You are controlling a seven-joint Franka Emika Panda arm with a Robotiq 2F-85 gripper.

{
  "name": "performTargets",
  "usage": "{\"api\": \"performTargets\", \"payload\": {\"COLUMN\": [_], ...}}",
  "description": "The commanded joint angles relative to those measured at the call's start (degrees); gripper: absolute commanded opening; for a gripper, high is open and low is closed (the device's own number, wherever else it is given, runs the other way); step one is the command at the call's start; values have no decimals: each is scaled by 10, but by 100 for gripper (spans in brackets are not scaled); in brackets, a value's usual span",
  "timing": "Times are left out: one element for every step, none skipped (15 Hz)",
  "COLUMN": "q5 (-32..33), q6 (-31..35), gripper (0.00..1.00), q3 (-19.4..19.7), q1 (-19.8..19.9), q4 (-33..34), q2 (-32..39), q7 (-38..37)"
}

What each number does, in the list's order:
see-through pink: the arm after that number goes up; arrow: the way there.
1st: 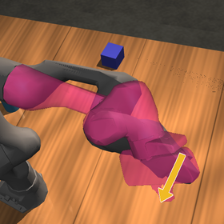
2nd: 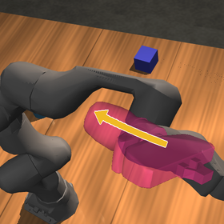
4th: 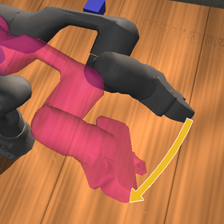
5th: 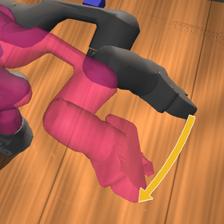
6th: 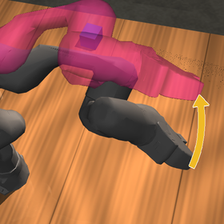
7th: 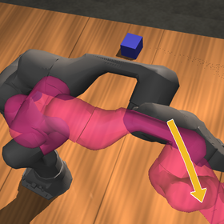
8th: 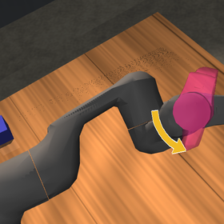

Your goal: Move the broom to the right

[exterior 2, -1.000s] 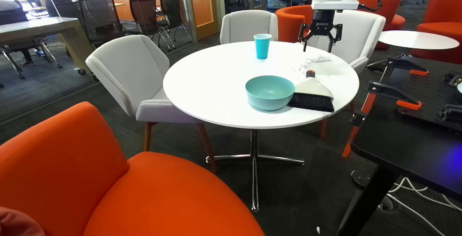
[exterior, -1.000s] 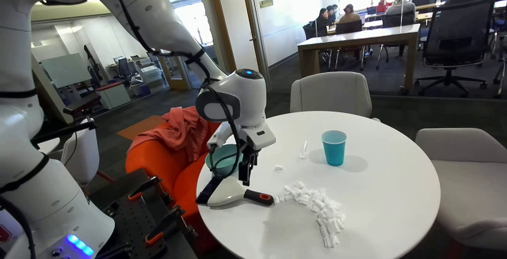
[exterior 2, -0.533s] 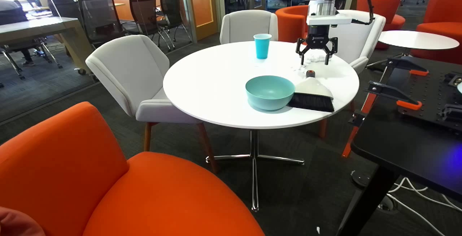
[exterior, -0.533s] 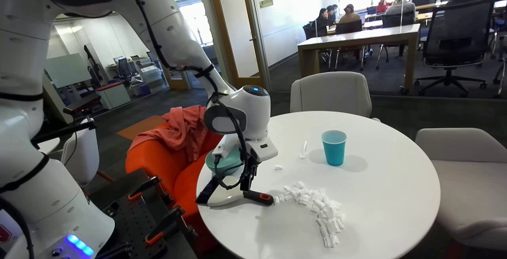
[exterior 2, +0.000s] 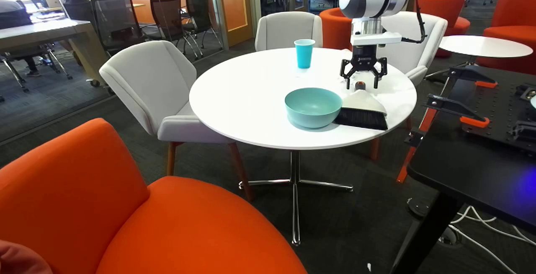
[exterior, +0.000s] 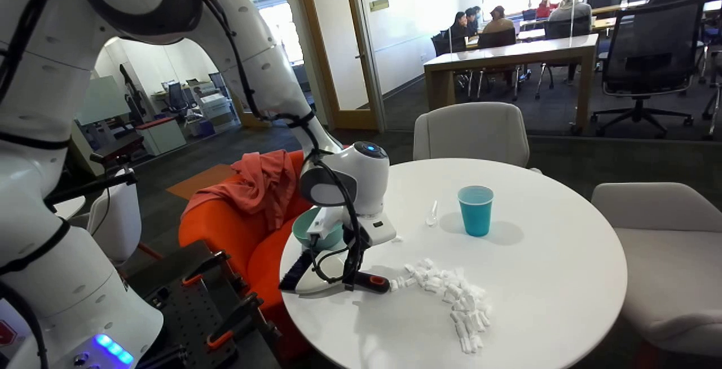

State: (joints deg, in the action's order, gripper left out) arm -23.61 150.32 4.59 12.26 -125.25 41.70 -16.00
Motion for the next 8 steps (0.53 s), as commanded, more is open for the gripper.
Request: {"api": "performTargets", "payload": {"q5": [-5,-5,-6,-6,-5,-5,-5,-5], "q6": [4,2,0,0,0,-2,-2,-4], "gripper": [100,100,100,75,74,66,59,50], "q3": [-8,-9,-12,-13,-14,-15,-16,-17], "q1": [3,3,5,6,5,5,5,5], "q4": [18,21,25,27,29,31,34,37], "q2": [24,29,34,38,43,46,48,48], "q7": [7,7,10,10,11,10,10,10]}}
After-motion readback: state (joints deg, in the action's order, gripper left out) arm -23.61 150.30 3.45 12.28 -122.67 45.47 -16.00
